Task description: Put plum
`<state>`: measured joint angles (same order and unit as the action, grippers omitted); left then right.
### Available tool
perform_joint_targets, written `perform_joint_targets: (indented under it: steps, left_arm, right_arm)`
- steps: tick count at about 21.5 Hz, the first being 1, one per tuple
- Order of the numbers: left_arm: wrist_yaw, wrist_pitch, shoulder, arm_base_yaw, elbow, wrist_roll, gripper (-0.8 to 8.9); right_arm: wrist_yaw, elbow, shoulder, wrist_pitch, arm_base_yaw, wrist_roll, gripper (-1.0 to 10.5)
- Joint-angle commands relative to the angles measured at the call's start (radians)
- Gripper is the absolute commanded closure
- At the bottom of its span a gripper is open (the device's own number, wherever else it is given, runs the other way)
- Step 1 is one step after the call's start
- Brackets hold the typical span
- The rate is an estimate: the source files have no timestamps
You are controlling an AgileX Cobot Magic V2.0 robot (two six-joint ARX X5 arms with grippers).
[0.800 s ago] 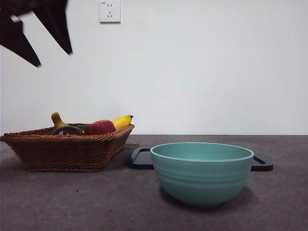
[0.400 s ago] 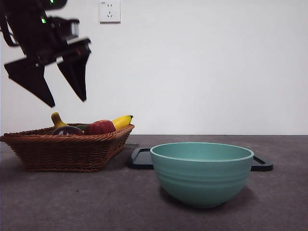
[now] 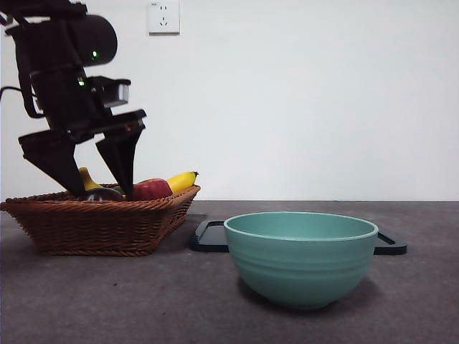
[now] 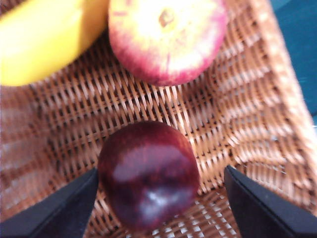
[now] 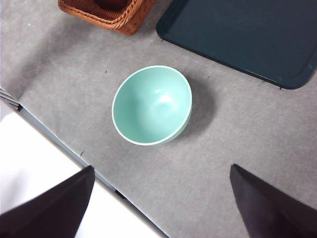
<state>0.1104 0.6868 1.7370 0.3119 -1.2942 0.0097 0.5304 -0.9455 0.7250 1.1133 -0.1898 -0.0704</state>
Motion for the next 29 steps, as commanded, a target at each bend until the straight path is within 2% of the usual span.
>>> perform_joint_targets:
  steps: [1, 10, 13, 21, 25, 29]
  left_arm:
    - [-0.006, -0.011, 0.036, 0.005, -0.024, 0.005, 4.08]
    - [-0.011, -0.02, 0.092, 0.005, -0.024, 0.005, 4.23]
    - [-0.011, -0.023, 0.092, 0.005, -0.024, 0.003, 5.46]
    - [-0.009, 0.021, 0.005, 0.016, -0.024, 0.0, 5.42]
    - [0.013, 0.053, -0.132, 0.068, -0.024, 0.0, 5.41]
    - [0.058, 0.074, -0.255, 0.2, -0.024, 0.0, 5.37]
  right_arm:
    - [0.004, -0.02, 0.005, -0.01, -0.004, 0.011, 5.1]
    - [0.004, -0.02, 0.005, -0.011, -0.004, 0.011, 5.1]
    - [0.003, -0.02, 0.005, -0.011, -0.004, 0.011, 5.1]
    - [0.003, -0.02, 0.005, -0.013, -0.004, 0.011, 5.1]
    - [0.003, -0.02, 0.005, -0.012, -0.004, 0.011, 5.1]
    - [0.003, -0.02, 0.005, -0.012, -0.004, 0.011, 5.1]
